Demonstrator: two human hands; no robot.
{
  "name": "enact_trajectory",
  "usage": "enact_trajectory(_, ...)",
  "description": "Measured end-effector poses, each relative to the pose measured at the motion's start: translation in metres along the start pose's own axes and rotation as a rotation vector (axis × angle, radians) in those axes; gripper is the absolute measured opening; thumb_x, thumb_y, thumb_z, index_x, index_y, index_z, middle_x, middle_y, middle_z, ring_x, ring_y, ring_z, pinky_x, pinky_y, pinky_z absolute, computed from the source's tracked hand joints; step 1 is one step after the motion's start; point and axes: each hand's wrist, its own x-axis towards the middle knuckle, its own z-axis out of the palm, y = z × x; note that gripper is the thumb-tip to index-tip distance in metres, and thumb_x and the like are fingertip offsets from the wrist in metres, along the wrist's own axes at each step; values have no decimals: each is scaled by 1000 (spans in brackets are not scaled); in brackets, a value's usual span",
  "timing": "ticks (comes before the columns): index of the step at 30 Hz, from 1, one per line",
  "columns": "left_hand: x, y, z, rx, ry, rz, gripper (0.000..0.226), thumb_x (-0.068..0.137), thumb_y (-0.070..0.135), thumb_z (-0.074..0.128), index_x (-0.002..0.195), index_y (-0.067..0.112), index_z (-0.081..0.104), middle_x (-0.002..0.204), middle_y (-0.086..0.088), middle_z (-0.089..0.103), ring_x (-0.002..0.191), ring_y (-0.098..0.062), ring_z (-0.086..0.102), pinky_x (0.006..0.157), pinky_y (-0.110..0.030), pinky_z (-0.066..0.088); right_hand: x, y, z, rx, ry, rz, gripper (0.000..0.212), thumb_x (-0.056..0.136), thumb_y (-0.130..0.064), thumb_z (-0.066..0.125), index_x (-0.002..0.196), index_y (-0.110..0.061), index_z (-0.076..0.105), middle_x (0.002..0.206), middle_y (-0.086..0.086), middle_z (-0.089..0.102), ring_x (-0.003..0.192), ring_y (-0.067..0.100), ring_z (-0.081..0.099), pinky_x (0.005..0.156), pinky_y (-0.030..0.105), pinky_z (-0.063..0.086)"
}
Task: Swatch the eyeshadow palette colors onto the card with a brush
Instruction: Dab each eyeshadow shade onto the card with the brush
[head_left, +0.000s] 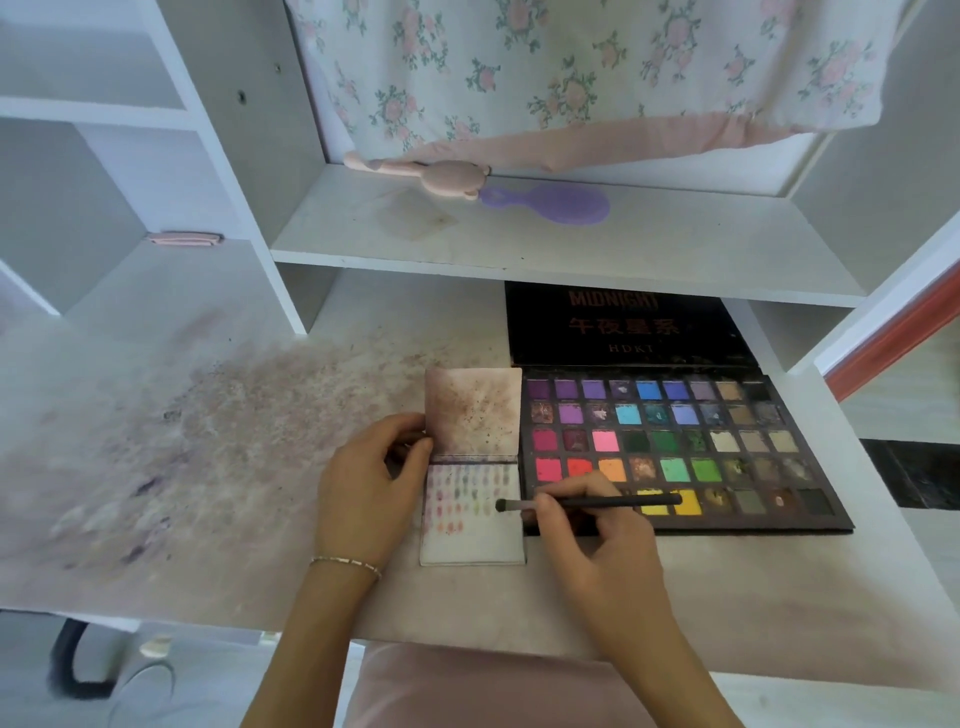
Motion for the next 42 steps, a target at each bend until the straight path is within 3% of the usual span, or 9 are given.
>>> enact_trajectory(7,1,-2,0,-7,1,-24,17,80,9,62,89,23,69,74,21,61,72,-1,59,65,-11,41,-1,-3,15,-54,-104,-27,15,83,-21,58,72,-30,55,79,-10,64,73,8,63,64,23,50)
enact_trajectory(12,1,-2,0,5,1,-30,17,80,10,62,89,22,69,75,18,62,71,-4,60,65,-11,41,-1,-4,16,-92,-116,-24,21,85,-12,60,74,-30,55,79,-10,62,75,7,62,65,22,50)
enact_trajectory(16,2,-3,-1,20,-4,-36,17,80,11,62,90,23,69,73,19,60,69,0,57,63,-7,40,0,-4,17,-132,-132,-21,17,85,-15,59,76,-29,54,74,-8,61,74,11,62,65,31,50)
enact_trajectory(20,2,-1,0,25,-11,-36,16,81,12,62,91,22,68,74,16,61,70,-5,58,65,-13,43,0,-4,16,-168,-151,-36,15,86,-17,58,78,-29,54,75,-7,61,74,11,61,64,32,50)
enact_trajectory(37,3,-3,1,30,2,-43,15,81,13,62,88,24,67,70,24,57,70,1,57,62,-13,40,0,-5,15,-184,-177,-27,22,87,-17,57,76,-35,50,76,-9,60,75,8,58,64,26,49)
enact_trajectory(42,3,-4,2,31,1,-37,14,81,14,62,89,24,67,72,22,58,71,2,57,63,-14,41,0,-4,16,-168,-182,-30,13,86,-22,55,77,-31,52,75,-9,60,73,11,59,63,30,49)
